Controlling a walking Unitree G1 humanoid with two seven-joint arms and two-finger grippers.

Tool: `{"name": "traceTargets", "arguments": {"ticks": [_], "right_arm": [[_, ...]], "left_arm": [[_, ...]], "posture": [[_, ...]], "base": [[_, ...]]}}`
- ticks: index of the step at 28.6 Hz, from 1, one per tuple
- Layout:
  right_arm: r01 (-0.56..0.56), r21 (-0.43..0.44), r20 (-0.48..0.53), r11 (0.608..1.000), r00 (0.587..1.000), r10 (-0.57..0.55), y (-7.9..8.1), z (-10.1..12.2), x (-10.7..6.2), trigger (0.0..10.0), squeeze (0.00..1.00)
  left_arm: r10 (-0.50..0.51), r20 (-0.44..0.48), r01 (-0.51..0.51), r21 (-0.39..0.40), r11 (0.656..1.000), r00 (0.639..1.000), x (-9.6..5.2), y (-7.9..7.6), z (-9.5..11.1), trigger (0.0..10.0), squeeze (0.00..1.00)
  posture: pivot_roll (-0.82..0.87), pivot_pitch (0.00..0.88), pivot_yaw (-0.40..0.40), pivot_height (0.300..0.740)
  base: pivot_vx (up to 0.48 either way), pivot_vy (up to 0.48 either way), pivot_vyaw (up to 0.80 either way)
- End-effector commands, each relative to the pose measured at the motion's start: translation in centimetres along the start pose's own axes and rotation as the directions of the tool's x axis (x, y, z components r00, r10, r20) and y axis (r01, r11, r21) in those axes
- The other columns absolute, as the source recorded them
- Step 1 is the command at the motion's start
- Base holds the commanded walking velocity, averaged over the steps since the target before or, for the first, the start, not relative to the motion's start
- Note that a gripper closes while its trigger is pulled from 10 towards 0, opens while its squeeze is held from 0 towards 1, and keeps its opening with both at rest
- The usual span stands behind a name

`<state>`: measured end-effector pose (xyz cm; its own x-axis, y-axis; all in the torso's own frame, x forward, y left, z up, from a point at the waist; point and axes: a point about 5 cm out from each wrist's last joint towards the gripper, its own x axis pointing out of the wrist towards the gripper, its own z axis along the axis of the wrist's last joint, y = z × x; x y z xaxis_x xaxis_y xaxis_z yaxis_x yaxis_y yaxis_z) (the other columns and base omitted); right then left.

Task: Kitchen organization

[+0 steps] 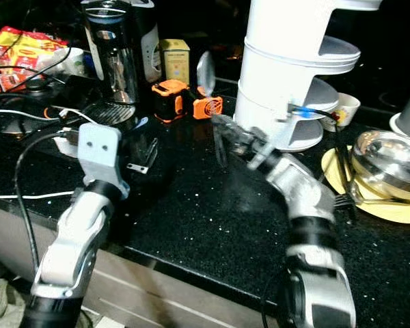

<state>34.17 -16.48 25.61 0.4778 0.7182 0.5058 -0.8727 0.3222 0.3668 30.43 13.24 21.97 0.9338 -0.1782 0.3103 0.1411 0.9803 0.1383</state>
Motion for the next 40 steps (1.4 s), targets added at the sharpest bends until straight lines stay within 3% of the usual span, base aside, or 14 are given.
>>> {"name": "traceTargets", "arguments": {"ticks": [1, 5, 13, 16, 22, 31, 34, 37, 40], "right_arm": [[-0.052, -0.051, 0.02, 0.997, 0.998, 0.053, 1.6, 0.9, -0.4, 10.0, 0.0], [-0.055, -0.05, 0.02, 0.997, 0.998, 0.056, 2.3, 1.0, -0.5, 10.0, 0.0], [0.119, -0.147, 0.13, 0.982, 0.987, -0.1, 3.7, 4.0, -2.7, 10.0, 0.0], [0.12, -0.158, 0.167, 0.98, 0.982, -0.093, 4.4, 5.4, -2.9, 10.0, 0.0], [0.082, -0.165, 0.173, 0.983, 0.984, -0.053, 5.5, 5.9, -2.9, 10.0, 0.0], [0.098, -0.139, 0.188, 0.985, 0.98, -0.071, 5.4, 5.6, -1.9, 10.0, 0.0], [0.15, -0.153, 0.178, 0.977, 0.976, -0.122, 4.9, 5.7, -1.9, 10.0, 0.0], [0.283, -0.152, 0.226, 0.947, 0.943, -0.245, 3.5, 6.6, -2.5, 10.0, 0.0], [0.286, -0.15, 0.23, 0.947, 0.941, -0.248, 3.5, 6.7, -2.5, 10.0, 0.0]], "left_arm": [[-0.012, -0.002, 0.012, -0.001, 1.0, 1.0, 0.2, 0.1, -0.2, 10.0, 0.0], [-0.016, -0.004, 0.015, -0.004, 1.0, 1.0, 0.2, 0.1, -0.2, 10.0, 0.0], [-0.047, -0.008, 0.047, -0.015, 0.999, 0.999, 0.4, -0.4, -0.5, 10.0, 0.0], [-0.057, -0.006, 0.057, -0.016, 0.998, 0.998, 0.5, -0.4, -0.4, 10.0, 0.0], [-0.065, -0.01, 0.064, -0.017, 0.998, 0.998, 0.1, -0.5, -0.5, 10.0, 0.0], [-0.114, 0.026, 0.115, -0.056, 0.992, 0.993, 0.1, -0.8, 0.2, 10.0, 0.0], [-0.131, 0.041, 0.133, -0.068, 0.989, 0.991, 0.2, -1.1, 0.4, 10.0, 0.0], [-0.195, 0.063, 0.201, -0.104, 0.974, 0.979, 0.0, -2.4, 0.8, 10.0, 0.0], [-0.206, 0.065, 0.212, -0.108, 0.971, 0.976, 0.0, -2.6, 0.8, 10.0, 0.0]], "posture": [[0.04, 0.0, -0.031, 0.74], [0.03, 0.0, -0.029, 0.74], [-0.01, 0.0, 0.005, 0.74], [-0.02, 0.0, 0.009, 0.74], [0.01, 0.0, 0.003, 0.74], [0.02, 0.0, -0.006, 0.74], [0.02, 0.0, -0.008, 0.74], [0.01, 0.0, -0.001, 0.74], [0.01, 0.0, 0.001, 0.74]], "base": [[0.0, 0.0, 0.0], [0.0, 0.0, 0.0], [0.0, 0.0, -0.27], [0.0, 0.0, -0.72], [0.0, 0.0, -0.48], [0.0, 0.0, 0.0], [0.0, 0.0, 0.0], [0.0, 0.0, -0.68], [0.0, 0.0, -0.72]]}}
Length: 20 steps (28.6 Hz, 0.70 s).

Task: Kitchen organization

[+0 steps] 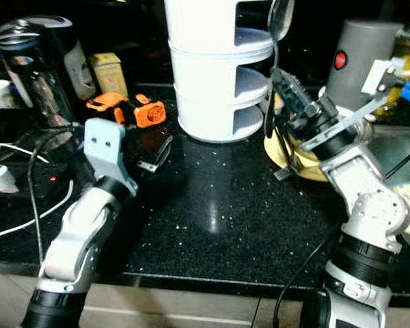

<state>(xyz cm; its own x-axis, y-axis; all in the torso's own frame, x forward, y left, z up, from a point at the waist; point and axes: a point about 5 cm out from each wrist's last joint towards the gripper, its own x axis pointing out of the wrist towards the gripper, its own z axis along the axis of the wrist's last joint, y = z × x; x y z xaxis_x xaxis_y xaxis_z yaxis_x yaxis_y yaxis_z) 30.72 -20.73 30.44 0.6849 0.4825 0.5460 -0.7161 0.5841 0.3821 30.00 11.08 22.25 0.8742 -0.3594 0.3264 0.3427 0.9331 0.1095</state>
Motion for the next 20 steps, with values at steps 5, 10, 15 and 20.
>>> {"name": "traceTargets", "arguments": {"ticks": [5, 10, 15, 20], "right_arm": [[0.002, -0.023, 0.017, 1.0, 1.0, -0.001, 0.1, 0.4, -0.2, 10.0, 0.0], [0.008, -0.031, 0.008, 0.999, 1.0, -0.008, -0.1, 0.3, 0.0, 10.0, 0.0], [0.036, -0.065, -0.024, 0.997, 0.999, -0.037, -0.4, -0.3, 0.1, 10.0, 0.0], [0.054, -0.12, -0.092, 0.991, 0.994, -0.066, -0.7, -1.4, 0.2, 10.0, 0.0]], "left_arm": [[-0.031, 0.014, 0.031, -0.023, 0.999, 0.999, 0.1, -0.6, 0.2, 10.0, 0.0], [-0.043, 0.02, 0.043, -0.023, 0.999, 0.999, 0.2, -0.5, 0.4, 10.0, 0.0], [-0.052, 0.024, 0.052, -0.021, 0.998, 0.998, 0.3, -0.7, 0.6, 10.0, 0.0], [-0.039, 0.018, 0.039, -0.016, 0.999, 0.999, 0.4, -0.8, 0.5, 10.0, 0.0]], "posture": [[0.01, 0.0, 0.001, 0.74], [0.02, 0.0, 0.003, 0.74], [0.02, 0.0, 0.006, 0.74], [0.02, 0.0, 0.006, 0.74]], "base": [[0.0, 0.0, -0.73], [0.0, 0.0, -0.73], [0.0, 0.0, -0.73], [0.0, 0.0, -0.73]]}}
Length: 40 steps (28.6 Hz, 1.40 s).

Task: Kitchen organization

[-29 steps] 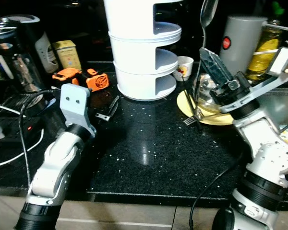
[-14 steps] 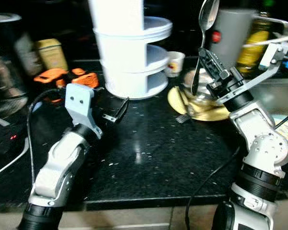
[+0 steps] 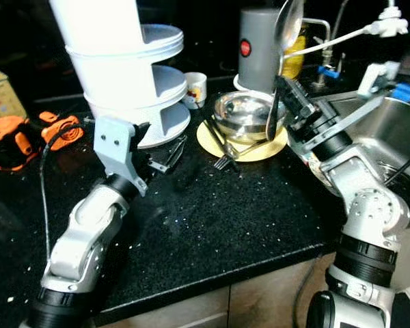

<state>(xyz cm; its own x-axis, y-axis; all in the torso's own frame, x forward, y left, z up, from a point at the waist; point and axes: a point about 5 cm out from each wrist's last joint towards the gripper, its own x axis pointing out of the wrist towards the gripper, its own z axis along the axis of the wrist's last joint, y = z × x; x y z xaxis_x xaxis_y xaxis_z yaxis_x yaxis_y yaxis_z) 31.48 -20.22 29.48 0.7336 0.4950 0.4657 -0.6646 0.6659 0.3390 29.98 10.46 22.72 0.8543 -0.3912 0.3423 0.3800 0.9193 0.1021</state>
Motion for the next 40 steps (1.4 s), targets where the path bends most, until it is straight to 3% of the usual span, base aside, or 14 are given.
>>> {"name": "traceTargets", "arguments": {"ticks": [1, 8, 24, 40], "right_arm": [[0.015, -0.042, -0.043, 0.999, 0.999, -0.017, -0.2, -0.7, 0.0, 10.0, 0.0], [0.018, -0.054, -0.071, 0.998, 0.997, -0.022, -0.4, -1.4, 0.1, 10.0, 0.0], [-0.004, -0.099, -0.13, 0.995, 0.991, -0.009, 0.0, -2.8, 0.6, 10.0, 0.0], [-0.019, -0.101, -0.152, 0.995, 0.988, 0.003, 0.4, -3.6, 1.2, 10.0, 0.0]], "left_arm": [[0.002, -0.006, -0.002, 0.003, 1.0, 1.0, 0.0, -0.2, 0.0, 10.0, 0.0], [0.042, -0.02, -0.041, 0.008, 0.999, 0.999, 0.0, 0.1, -0.4, 10.0, 0.0], [0.057, -0.032, -0.056, 0.007, 0.998, 0.998, -0.1, -0.3, -0.8, 10.0, 0.0], [0.043, -0.041, -0.042, 0.012, 0.999, 0.998, -0.3, -0.5, -0.7, 10.0, 0.0]], "posture": [[0.02, 0.0, 0.006, 0.74], [0.01, 0.0, 0.002, 0.74], [0.0, 0.0, -0.008, 0.74], [0.01, 0.0, -0.005, 0.74]], "base": [[0.0, 0.0, -0.71], [0.0, 0.0, -0.71], [0.0, 0.0, 0.0], [0.0, -0.355, 0.0]]}}
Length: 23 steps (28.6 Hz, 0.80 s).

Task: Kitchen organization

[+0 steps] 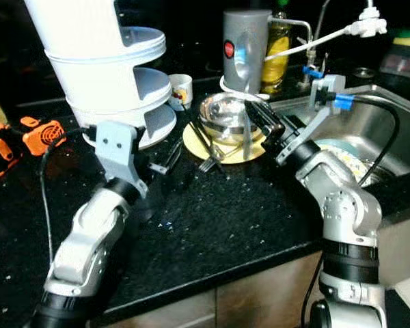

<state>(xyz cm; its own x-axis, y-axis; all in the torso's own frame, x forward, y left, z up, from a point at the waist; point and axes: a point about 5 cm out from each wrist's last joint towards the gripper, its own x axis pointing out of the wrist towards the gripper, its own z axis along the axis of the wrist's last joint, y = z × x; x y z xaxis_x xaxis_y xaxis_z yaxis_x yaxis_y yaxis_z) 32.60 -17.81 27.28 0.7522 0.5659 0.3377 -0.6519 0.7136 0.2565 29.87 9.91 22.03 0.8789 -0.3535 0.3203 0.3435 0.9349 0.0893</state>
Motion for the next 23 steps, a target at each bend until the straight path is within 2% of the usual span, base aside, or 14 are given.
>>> {"name": "traceTargets", "arguments": {"ticks": [1, 8, 11, 21, 23], "right_arm": [[-0.012, -0.01, -0.008, 1.0, 1.0, 0.012, 0.4, -0.3, 0.2, 10.0, 0.0], [0.017, -0.061, -0.06, 0.998, 0.998, -0.021, 0.3, -1.1, 0.4, 10.0, 0.0], [0.002, -0.045, -0.047, 0.999, 0.999, -0.004, 0.4, -1.1, 0.4, 10.0, 0.0], [0.015, -0.06, -0.068, 0.998, 0.997, -0.019, 0.3, -1.7, 0.3, 10.0, 0.0], [0.022, -0.089, -0.108, 0.996, 0.994, -0.031, 0.3, -2.4, 0.4, 10.0, 0.0]], "left_arm": [[0.0, -0.014, 0.0, 0.012, 1.0, 1.0, -0.2, 0.2, -0.1, 10.0, 0.0], [-0.006, -0.014, 0.006, 0.013, 1.0, 1.0, -0.2, 0.1, 0.0, 10.0, 0.0], [-0.004, -0.012, 0.004, 0.012, 1.0, 1.0, -0.3, 0.1, 0.0, 10.0, 0.0], [0.043, -0.014, -0.042, 0.017, 0.999, 0.999, -0.5, 0.8, 0.1, 10.0, 0.0], [0.059, -0.021, -0.058, 0.035, 0.998, 0.998, -0.5, 1.0, 0.1, 10.0, 0.0]], "posture": [[0.01, 0.0, -0.002, 0.74], [0.01, 0.0, 0.0, 0.74], [0.01, 0.0, 0.001, 0.74], [0.02, 0.0, -0.002, 0.74], [0.02, 0.0, -0.002, 0.74]], "base": [[0.0, -0.382, 0.0], [0.0, -0.385, 0.0], [0.0, -0.386, 0.0], [0.0, 0.0, 0.0], [0.0, 0.0, 0.0]]}}
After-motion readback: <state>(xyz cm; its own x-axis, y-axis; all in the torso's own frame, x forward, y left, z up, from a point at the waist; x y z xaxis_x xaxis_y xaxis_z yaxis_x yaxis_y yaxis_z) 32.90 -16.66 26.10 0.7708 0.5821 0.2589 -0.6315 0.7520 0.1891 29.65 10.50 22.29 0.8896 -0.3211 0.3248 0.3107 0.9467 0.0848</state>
